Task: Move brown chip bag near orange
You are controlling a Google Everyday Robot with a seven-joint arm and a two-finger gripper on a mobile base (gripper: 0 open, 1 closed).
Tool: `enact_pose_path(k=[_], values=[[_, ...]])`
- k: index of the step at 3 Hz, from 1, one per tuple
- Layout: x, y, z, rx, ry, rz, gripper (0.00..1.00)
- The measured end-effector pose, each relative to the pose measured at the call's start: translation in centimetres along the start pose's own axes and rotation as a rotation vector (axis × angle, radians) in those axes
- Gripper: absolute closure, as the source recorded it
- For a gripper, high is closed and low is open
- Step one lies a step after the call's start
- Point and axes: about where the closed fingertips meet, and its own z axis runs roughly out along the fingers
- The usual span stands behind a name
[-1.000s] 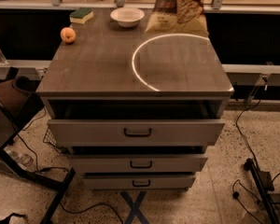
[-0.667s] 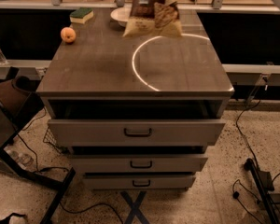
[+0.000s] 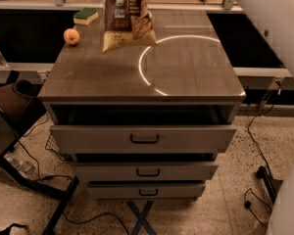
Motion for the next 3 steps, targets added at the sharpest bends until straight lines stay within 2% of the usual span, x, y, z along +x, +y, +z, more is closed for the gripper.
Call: enact_pose_path(k=[1, 3], values=[[0.71, 3.38, 2.01, -0.132, -0.065, 0.025, 0.99], [0.51, 3.81, 2.26, -0.136, -0.063, 0.021, 0.55]])
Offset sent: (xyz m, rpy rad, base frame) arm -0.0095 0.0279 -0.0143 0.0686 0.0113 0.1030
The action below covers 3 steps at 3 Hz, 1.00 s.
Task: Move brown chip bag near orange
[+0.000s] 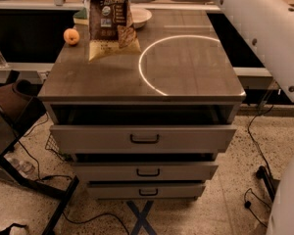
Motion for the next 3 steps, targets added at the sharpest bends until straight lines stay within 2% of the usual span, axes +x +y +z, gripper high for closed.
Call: enact_pose_path(k=[2, 3], values=[[0.00, 0.36, 0.34, -0.007, 0.001, -0.001, 0.09], [0.00, 0.52, 0.49, -0.010, 0.001, -0.001, 0.00]])
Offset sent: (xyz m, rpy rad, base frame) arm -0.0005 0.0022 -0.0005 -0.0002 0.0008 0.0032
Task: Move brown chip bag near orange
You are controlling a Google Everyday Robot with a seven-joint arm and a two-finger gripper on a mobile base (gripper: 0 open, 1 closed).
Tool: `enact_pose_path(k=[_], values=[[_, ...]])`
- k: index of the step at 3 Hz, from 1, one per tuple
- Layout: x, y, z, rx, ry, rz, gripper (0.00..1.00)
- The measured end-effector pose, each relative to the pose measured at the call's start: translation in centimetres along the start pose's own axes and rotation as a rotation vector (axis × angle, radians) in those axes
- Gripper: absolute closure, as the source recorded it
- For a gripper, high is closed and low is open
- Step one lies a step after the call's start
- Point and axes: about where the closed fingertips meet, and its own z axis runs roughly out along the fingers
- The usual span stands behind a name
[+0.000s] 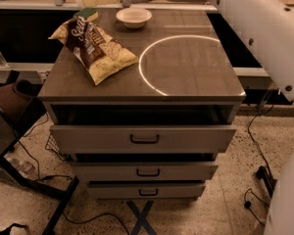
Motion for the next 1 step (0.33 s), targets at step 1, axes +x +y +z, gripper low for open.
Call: enact_pose_path(k=[1], values=[[0.00, 0.00, 0.00, 0.000, 0.000, 0.000, 0.00]])
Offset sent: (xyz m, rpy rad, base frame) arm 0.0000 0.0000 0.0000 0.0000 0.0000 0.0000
